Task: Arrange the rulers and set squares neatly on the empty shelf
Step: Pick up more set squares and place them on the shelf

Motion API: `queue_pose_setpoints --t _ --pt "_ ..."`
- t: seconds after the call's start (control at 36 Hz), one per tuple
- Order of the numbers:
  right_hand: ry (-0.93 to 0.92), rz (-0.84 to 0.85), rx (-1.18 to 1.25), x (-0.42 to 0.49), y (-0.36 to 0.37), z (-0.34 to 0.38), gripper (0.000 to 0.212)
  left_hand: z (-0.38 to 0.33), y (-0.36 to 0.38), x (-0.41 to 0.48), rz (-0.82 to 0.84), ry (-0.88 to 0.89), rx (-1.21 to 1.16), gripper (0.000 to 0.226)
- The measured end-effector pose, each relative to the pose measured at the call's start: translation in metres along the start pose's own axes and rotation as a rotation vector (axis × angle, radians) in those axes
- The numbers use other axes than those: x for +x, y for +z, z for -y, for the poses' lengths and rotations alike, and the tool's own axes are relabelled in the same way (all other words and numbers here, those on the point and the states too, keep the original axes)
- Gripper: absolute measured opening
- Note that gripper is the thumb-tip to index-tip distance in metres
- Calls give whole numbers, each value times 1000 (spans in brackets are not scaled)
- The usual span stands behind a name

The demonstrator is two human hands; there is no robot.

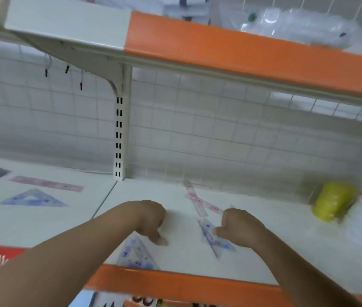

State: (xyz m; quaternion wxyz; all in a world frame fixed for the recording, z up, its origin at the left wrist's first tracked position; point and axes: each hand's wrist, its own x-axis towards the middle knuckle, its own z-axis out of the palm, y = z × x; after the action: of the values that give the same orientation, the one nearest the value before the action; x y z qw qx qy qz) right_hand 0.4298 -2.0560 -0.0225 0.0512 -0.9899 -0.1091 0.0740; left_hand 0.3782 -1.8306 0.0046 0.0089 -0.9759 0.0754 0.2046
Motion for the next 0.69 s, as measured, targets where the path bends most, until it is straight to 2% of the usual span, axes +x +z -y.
queue_pose_setpoints --t 0.17,0.28,0.36,0.53,0.69 --pt "-72 101 -30 -1 -2 8 51 10 5 -24 119 -140 15 72" --pt "-75 128 -113 2 2 9 72 17 14 -32 96 -213 -41 74" --pt "-74 174 -119 6 5 8 77 19 22 -30 44 -252 -107 71" --pt "-57 184 -57 10 4 7 74 16 35 -14 -119 -344 -201 51" --pt "-43 145 -49 10 1 7 60 4 30 -4 -143 -293 -229 54"
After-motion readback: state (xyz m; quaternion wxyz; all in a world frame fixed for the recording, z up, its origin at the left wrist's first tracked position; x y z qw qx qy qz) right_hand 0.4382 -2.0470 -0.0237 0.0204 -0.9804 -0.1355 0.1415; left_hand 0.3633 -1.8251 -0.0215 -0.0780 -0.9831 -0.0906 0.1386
